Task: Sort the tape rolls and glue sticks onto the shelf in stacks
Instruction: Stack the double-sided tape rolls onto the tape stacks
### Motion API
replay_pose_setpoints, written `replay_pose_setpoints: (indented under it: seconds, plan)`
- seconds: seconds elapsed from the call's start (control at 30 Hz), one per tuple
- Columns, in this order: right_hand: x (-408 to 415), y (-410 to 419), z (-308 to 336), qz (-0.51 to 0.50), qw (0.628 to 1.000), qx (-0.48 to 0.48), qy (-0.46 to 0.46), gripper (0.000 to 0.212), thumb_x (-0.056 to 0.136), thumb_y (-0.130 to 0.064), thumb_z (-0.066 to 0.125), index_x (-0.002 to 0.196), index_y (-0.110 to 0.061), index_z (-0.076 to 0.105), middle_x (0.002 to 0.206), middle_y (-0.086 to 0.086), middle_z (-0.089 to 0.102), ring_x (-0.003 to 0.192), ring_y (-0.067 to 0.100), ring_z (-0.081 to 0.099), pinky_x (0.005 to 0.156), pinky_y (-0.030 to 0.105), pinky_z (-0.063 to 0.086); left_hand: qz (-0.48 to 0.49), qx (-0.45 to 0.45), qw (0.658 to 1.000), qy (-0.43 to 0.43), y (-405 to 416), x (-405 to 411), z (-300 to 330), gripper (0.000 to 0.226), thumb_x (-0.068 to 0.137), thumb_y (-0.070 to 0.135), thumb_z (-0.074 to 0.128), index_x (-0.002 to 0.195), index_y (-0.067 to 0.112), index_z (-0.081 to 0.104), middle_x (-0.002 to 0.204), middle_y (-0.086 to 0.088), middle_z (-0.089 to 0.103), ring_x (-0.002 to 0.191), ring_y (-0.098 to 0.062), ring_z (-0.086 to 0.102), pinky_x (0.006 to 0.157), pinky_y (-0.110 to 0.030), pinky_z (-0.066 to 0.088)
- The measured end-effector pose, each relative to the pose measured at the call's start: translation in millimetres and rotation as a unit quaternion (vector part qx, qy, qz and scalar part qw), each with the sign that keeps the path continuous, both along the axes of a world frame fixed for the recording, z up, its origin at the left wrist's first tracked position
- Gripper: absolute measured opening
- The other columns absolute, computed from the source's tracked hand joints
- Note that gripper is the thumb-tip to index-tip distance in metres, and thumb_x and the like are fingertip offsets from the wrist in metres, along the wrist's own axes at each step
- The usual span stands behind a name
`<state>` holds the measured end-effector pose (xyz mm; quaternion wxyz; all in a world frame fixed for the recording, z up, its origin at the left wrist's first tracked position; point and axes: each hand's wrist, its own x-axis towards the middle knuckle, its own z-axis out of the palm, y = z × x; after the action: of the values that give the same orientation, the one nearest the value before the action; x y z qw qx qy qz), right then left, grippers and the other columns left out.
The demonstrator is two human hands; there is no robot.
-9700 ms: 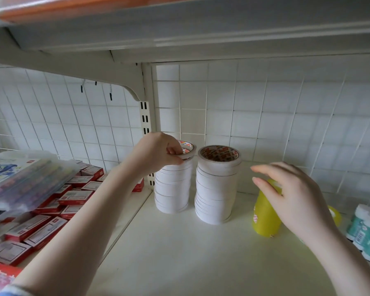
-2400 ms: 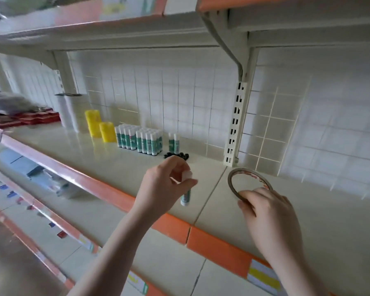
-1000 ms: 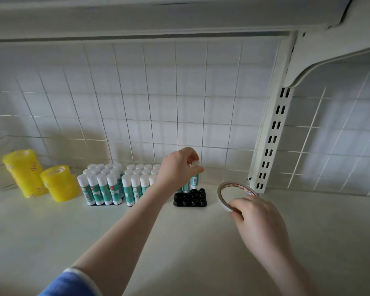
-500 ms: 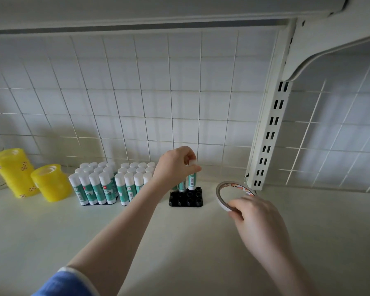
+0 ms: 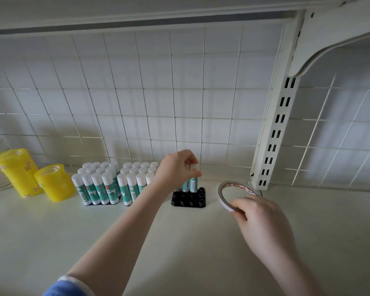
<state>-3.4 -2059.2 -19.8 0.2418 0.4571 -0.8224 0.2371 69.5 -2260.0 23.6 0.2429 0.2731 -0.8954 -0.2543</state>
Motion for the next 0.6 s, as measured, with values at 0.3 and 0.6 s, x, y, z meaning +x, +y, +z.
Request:
replay_pose_setpoints:
  seconds: [0.3, 0.6]
  plan:
    - [2, 3, 1, 0.005, 1.0, -0.011, 0.004, 0.035, 0.042, -0.007, 0.091, 0.052, -0.021, 0.059, 0.049, -0.006, 0.051, 0.046, 0.021, 0.051, 0.047, 0.022, 0.03, -0.009, -0.031, 0.999, -0.03, 0, 1, 4, 0.022, 0.073, 0.026, 0.073, 0.084, 0.023, 0.055, 0.083, 0.004, 0.062, 0.082, -0.018, 0.058, 0.075, -0.036, 0.05]
    - [9, 16, 23, 0.037, 0.998, -0.033, 0.044, 0.032, 0.047, -0.008, 0.089, 0.054, -0.019, 0.06, 0.051, -0.006, 0.05, 0.048, 0.023, 0.051, 0.047, 0.025, 0.037, 0.0, -0.16, 0.987, -0.032, 17, 16, 17, 0.039, 0.081, 0.027, 0.067, 0.118, 0.02, 0.056, 0.115, 0.005, 0.06, 0.111, -0.015, 0.047, 0.083, -0.029, 0.042]
